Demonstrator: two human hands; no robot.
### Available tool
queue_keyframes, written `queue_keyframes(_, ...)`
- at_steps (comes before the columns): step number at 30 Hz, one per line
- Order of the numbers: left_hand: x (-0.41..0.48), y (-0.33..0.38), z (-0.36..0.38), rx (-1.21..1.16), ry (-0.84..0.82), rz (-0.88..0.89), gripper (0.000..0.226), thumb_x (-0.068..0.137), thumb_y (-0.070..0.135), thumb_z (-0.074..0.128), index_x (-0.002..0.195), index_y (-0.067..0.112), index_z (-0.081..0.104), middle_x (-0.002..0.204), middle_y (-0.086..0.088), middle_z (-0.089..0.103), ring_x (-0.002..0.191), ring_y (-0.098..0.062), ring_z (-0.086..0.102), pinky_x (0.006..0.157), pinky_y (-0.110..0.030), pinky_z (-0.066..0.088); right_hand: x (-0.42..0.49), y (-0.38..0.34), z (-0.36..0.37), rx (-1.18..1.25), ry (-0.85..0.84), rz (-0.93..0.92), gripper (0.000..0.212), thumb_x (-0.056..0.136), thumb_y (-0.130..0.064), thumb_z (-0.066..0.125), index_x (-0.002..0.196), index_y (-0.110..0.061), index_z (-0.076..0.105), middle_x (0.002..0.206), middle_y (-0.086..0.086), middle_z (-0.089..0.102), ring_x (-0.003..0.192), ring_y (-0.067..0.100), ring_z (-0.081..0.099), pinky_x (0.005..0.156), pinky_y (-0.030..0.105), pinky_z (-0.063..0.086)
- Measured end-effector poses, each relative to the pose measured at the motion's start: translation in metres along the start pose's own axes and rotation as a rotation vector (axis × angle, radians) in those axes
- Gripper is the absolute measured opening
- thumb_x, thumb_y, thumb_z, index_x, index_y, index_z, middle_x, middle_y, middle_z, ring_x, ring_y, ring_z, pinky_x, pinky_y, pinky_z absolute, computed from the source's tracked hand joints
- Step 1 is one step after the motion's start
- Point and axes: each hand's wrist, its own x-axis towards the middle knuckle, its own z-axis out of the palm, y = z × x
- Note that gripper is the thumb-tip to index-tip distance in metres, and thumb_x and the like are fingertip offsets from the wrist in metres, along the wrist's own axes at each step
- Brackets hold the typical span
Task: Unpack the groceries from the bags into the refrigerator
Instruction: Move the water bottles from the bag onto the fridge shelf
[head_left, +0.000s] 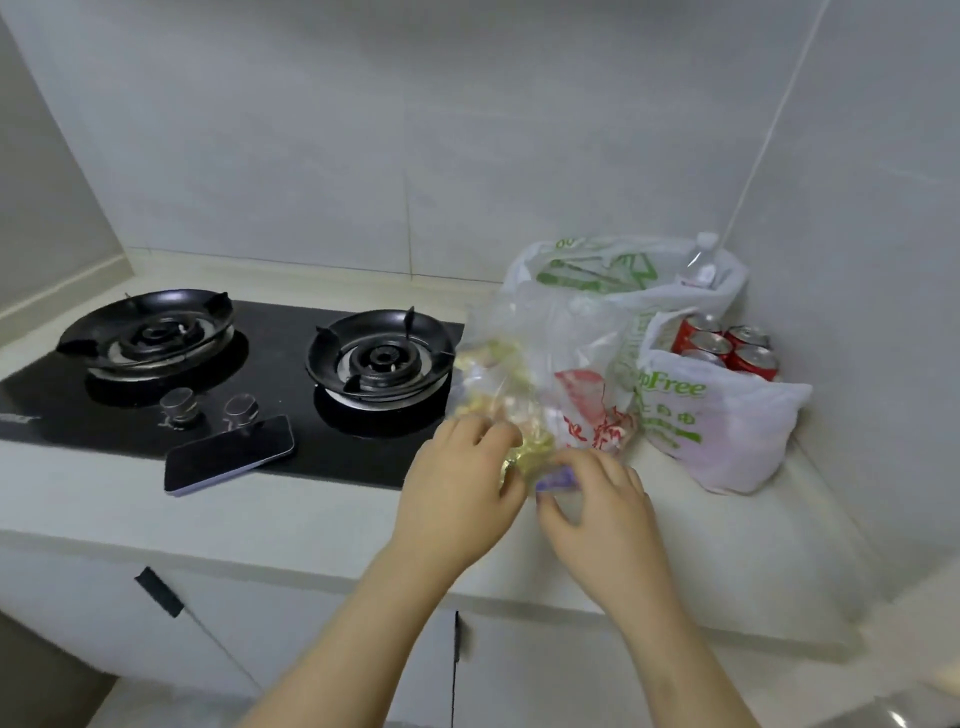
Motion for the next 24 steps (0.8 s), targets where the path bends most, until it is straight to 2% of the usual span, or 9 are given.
queue_keyframes(3, 0.031, 0.006, 0.01, -0.009, 0.009, 0.061, 0.03, 0.07, 0.031, 0.042, 0.086, 0.018, 0.065, 0.081, 0.001, 0.062, 0.071, -0.024, 0.06, 0.053, -0.033, 0.052, 0.022, 0.011, -0.008, -0.011, 0.069, 0.034, 0.031, 0.073, -0.026, 0.06, 0.103, -0.018, 0.063, 0.102, 0.0, 0.061, 0.098, 0.027, 0.054, 0.082, 0.039, 0.044)
queue_keyframes(8, 0.084, 0.027, 0.03, -0.033, -0.002, 0.131, 0.034, 0.072, 0.032, 0.041, 0.088, 0.017, 0.066, 0.083, -0.001, 0.064, 0.075, -0.024, 0.061, 0.057, -0.032, 0.051, 0.064, 0.039, -0.029, -0.03, 0.129, 0.076, 0.031, 0.074, -0.029, 0.059, 0.103, -0.019, 0.063, 0.103, 0.001, 0.062, 0.101, 0.026, 0.054, 0.088, 0.041, 0.044)
queue_keyframes(11, 0.117, 0.042, 0.043, -0.068, 0.013, 0.148, 0.031, 0.075, 0.03, 0.043, 0.092, 0.015, 0.066, 0.087, -0.003, 0.063, 0.078, -0.026, 0.06, 0.059, -0.034, 0.048, 0.094, 0.058, -0.045, -0.034, 0.143, 0.071, 0.032, 0.079, -0.02, 0.062, 0.111, -0.018, 0.061, 0.114, 0.002, 0.06, 0.11, 0.026, 0.051, 0.097, 0.039, 0.039)
queue_keyframes(14, 0.149, 0.056, 0.057, -0.053, 0.038, 0.173, 0.035, 0.074, 0.032, 0.041, 0.091, 0.014, 0.066, 0.086, -0.004, 0.063, 0.076, -0.027, 0.06, 0.058, -0.034, 0.051, 0.123, 0.076, -0.058, -0.041, 0.151, 0.046, 0.035, 0.081, -0.019, 0.059, 0.116, -0.019, 0.058, 0.118, 0.001, 0.057, 0.113, 0.024, 0.047, 0.098, 0.039, 0.039)
queue_keyframes(17, 0.178, 0.066, 0.071, -0.054, 0.039, 0.161, 0.029, 0.079, 0.028, 0.049, 0.099, 0.014, 0.066, 0.097, -0.005, 0.064, 0.088, -0.028, 0.059, 0.067, -0.036, 0.05, 0.153, 0.093, -0.07, -0.035, 0.183, 0.015, 0.035, 0.081, -0.021, 0.059, 0.116, -0.019, 0.058, 0.116, 0.0, 0.056, 0.107, 0.024, 0.049, 0.093, 0.041, 0.042)
queue_keyframes(20, 0.203, 0.072, 0.085, -0.065, 0.09, 0.145, 0.024, 0.083, 0.021, 0.059, 0.106, 0.014, 0.064, 0.105, -0.005, 0.062, 0.097, -0.026, 0.056, 0.073, -0.035, 0.046, 0.183, 0.108, -0.079, -0.044, 0.174, -0.005, 0.034, 0.082, -0.022, 0.058, 0.116, -0.019, 0.058, 0.116, 0.0, 0.056, 0.108, 0.023, 0.049, 0.094, 0.041, 0.041)
queue_keyframes(24, 0.238, 0.075, 0.106, -0.101, 0.078, 0.094, 0.027, 0.086, 0.022, 0.055, 0.112, 0.016, 0.061, 0.113, -0.002, 0.059, 0.108, -0.023, 0.05, 0.084, -0.036, 0.045, 0.228, 0.125, -0.083, -0.051, 0.138, -0.024, 0.035, 0.085, -0.024, 0.055, 0.12, -0.021, 0.055, 0.122, -0.002, 0.053, 0.111, 0.022, 0.048, 0.096, 0.039, 0.04)
